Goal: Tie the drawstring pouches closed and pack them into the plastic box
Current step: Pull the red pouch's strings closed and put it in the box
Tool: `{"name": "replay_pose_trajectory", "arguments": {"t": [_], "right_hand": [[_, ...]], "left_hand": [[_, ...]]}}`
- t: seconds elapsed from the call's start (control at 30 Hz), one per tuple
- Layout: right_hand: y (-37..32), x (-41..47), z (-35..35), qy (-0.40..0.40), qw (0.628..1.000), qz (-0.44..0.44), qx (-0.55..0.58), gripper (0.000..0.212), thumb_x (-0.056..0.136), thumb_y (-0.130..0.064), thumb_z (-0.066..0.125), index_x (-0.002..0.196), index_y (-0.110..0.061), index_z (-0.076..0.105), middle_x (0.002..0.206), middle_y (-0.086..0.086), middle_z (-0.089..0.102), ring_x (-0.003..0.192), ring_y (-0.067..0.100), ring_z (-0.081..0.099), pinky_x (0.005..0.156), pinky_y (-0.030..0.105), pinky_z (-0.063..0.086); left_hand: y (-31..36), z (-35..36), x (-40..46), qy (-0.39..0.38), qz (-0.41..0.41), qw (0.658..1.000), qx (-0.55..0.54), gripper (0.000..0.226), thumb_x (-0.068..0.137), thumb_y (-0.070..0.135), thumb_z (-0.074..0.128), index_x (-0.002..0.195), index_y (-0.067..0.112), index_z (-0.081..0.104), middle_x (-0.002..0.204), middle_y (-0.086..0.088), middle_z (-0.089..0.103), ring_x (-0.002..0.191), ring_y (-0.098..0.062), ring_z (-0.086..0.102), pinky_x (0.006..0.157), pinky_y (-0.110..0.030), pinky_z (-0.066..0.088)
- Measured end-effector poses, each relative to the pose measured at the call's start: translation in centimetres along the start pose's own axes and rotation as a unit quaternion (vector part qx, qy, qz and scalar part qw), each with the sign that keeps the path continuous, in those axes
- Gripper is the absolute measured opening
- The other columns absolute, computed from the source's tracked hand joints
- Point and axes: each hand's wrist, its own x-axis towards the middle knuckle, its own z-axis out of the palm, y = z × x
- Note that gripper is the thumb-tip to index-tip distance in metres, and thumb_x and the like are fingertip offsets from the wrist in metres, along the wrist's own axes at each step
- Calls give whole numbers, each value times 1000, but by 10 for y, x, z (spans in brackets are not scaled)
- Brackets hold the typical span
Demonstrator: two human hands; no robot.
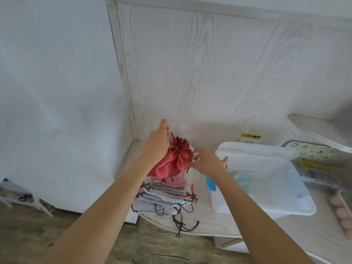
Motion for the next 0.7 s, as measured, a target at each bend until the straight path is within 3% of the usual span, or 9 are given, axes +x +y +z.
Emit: {"name": "replay_pose_trajectory", "arguments": {"t": [0.07,0.13,0.23,0.33,0.43,0.47,0.53,0.57,0.7], "right_hand": [[-4,-1,1,-7,990,-52,128,27,78,-35,66,64,-31,42,69,-9,51,80,19,52,85,40,43],[-7,-1,2,19,981,-81,175,32,84,-19,61,61,-25,40,61,-7,45,70,18,47,62,28,39],[-8,2,2,48,940,-80,327,19,84,-4,54,68,-14,57,65,4,58,65,19,55,66,33,47],[-12,2,-2,8,843,-8,537,19,90,5,43,77,-8,50,59,8,57,48,17,55,48,23,49],[-17,-1,-7,-42,721,48,690,22,94,0,38,75,-9,46,45,-3,35,36,7,31,38,19,39],[-17,-1,-9,-53,697,58,712,24,94,-3,38,73,-9,47,43,-5,30,35,6,26,38,18,36],[-15,-2,-12,-58,693,57,716,27,96,-9,40,70,-11,47,43,-7,30,34,3,22,34,16,25],[-15,-2,-14,-56,701,46,709,28,97,-12,40,69,-13,45,44,-8,32,34,3,21,32,15,19],[-14,0,-20,-48,692,26,719,26,97,-14,38,72,-15,45,58,-3,49,34,3,25,28,14,14]], "left_hand": [[-1,1,1,-6,-16,998,-68,10,100,15,28,93,15,35,76,-20,65,64,-35,64,56,-48,52],[1,-1,0,-15,-45,988,-146,9,100,13,29,95,13,36,81,-22,67,68,-33,68,64,-49,57],[-3,-4,-1,-9,-78,979,-187,9,101,13,29,96,11,36,88,-20,67,71,-29,70,67,-43,58],[-13,-3,-3,-11,-70,987,-143,12,101,20,28,93,14,34,86,-22,64,71,-34,67,68,-49,56],[-15,-2,-9,-35,-76,988,-131,16,102,24,25,94,13,33,73,-17,57,63,-29,63,63,-24,54],[-15,-2,-11,-45,-85,985,-142,17,102,25,25,95,12,33,72,-15,55,64,-31,64,63,-25,54],[-18,1,-15,-68,-107,973,-194,18,102,28,25,95,13,34,78,-19,55,76,-42,66,69,-45,54],[-18,1,-16,-84,-123,961,-234,18,102,29,25,93,16,34,78,-20,56,74,-42,67,65,-48,54],[-13,8,-22,-120,-155,933,-302,19,103,30,25,89,19,33,61,1,55,45,-14,60,36,-18,31]]}}
